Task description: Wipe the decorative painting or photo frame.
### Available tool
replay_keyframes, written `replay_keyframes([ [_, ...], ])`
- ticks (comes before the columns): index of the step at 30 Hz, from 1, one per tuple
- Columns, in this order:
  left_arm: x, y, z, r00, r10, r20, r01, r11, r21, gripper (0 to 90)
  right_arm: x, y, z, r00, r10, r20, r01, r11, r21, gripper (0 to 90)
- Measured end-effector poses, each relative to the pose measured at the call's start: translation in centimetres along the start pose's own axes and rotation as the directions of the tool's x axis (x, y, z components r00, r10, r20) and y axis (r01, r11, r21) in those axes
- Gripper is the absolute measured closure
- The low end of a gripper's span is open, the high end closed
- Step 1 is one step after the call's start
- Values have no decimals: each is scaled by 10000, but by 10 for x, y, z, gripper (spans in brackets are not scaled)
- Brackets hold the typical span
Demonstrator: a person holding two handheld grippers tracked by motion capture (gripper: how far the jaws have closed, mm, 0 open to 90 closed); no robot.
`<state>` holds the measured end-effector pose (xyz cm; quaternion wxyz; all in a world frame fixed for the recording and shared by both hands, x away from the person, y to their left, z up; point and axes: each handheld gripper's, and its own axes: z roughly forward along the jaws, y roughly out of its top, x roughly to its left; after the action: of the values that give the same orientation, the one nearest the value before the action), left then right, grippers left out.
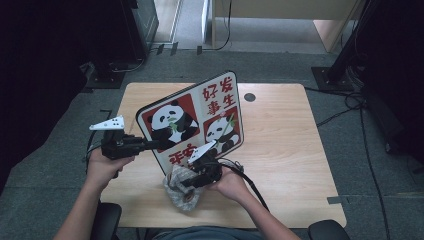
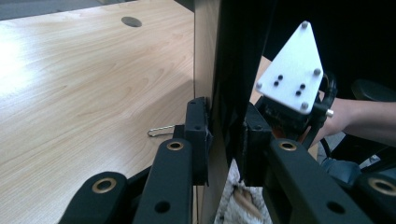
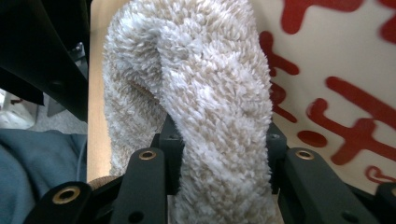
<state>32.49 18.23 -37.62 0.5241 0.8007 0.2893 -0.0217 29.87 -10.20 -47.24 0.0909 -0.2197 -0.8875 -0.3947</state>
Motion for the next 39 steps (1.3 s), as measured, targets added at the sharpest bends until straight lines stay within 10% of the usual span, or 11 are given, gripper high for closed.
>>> replay_keyframes([
  [9,0,0,0,10000,-14,14,14,10000,-21,774,4,14,-28,9989,64,-461,-80,9993,-355,649],
  [39,0,-1,0,10000,-16,-73,15,10000,-86,772,31,121,-145,9959,-845,323,882,9863,-1396,648],
])
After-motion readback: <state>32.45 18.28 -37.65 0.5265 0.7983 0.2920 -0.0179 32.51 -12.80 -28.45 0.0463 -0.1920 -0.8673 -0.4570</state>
